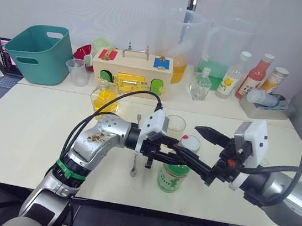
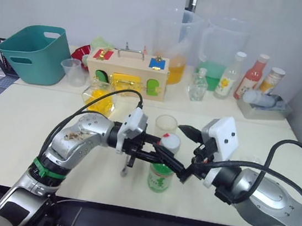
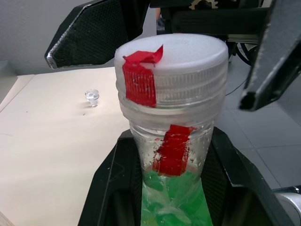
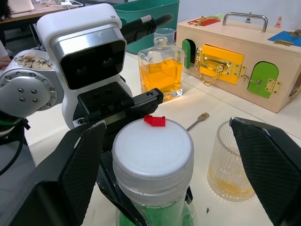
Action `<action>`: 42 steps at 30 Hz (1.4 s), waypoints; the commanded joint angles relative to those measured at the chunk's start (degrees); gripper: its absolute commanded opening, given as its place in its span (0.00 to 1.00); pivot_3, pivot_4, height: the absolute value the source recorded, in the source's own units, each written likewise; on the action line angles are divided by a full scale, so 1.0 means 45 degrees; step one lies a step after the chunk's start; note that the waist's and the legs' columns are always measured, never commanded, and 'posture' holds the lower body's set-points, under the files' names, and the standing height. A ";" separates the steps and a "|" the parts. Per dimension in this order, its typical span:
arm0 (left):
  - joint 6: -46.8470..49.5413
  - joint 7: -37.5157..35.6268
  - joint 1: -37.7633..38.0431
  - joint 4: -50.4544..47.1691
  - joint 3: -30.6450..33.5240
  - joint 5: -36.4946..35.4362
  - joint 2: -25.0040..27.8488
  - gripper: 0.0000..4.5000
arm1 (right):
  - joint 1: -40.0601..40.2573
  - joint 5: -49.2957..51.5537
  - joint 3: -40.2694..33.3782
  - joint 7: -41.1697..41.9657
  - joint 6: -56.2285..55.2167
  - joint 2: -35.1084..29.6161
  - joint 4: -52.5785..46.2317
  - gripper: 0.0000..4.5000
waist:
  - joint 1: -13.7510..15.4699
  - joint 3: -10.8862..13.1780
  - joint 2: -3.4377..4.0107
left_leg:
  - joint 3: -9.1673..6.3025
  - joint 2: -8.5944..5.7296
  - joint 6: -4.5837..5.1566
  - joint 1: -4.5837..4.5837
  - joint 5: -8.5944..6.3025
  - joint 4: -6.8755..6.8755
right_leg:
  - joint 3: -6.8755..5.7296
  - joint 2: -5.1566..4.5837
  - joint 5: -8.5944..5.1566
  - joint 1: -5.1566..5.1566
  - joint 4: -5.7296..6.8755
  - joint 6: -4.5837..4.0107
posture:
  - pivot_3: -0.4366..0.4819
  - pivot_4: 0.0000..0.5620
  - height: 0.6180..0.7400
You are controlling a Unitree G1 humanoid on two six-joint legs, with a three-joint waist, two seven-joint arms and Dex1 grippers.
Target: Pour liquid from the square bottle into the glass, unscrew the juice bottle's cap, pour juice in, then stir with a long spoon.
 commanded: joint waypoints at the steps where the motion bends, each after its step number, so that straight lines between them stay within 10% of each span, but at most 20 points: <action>1: -0.0047 -0.0114 0.0063 0.0290 -0.0474 0.0327 -0.0132 0.26 | 0.0041 0.0253 0.0107 -0.0230 -0.0173 -0.0271 -0.0125 0.68 | 0.0014 0.0000 0.0000 | 0.0000 0.0000 0.0000 -0.0001 0.0000 0.0000 | 0.0000 0.0000 0.0001 0.0001 -0.0004 0.0001 | 0.48 0.27 1.00; 5: -0.0098 -0.0124 0.0075 0.0337 -0.0434 0.0390 -0.0161 0.26 | 0.0069 0.0392 0.0232 -0.0302 -0.0174 -0.0563 -0.0022 0.39 | 0.0028 -0.0001 -0.0001 | -0.0001 0.0000 0.0000 0.0003 0.0000 0.0000 | -0.0001 0.0000 0.0002 0.0010 -0.0013 0.0001 | 0.48 0.27 1.00; 17: 0.0103 -0.0006 0.0209 -0.0117 -0.0266 0.0403 0.0129 0.26 | -0.0100 -0.1664 0.0442 0.6614 -0.1276 -0.2793 0.2054 0.38 | 0.0081 -0.0007 -0.0003 | -0.0001 0.0001 0.0001 0.0010 -0.0001 0.0001 | -0.0004 0.0001 0.0006 0.0029 -0.0039 0.0007 | 0.48 0.27 1.00; 28: 0.0036 -0.0070 0.0226 -0.0263 -0.0250 0.0486 0.0690 0.26 | -0.5118 -0.6149 0.4446 1.5416 -0.4615 -0.2528 0.8268 0.38 | -0.0118 -0.0011 0.0000 | 0.0006 0.0013 0.0001 0.0019 -0.0001 -0.0003 | -0.0004 0.0009 0.0010 0.0026 -0.0047 0.0013 | 0.48 0.27 1.00; 42: 0.0455 0.0480 0.0467 -0.0916 -0.0277 0.0304 0.0730 0.26 | -0.7228 -0.4996 0.3467 1.5810 -0.2955 -0.1240 0.8585 0.38 | -0.0122 -0.0010 0.0004 | 0.0004 0.0013 0.0000 0.0004 0.0000 -0.0002 | -0.0001 0.0007 0.0012 -0.0006 -0.0020 0.0009 | 0.48 0.27 1.00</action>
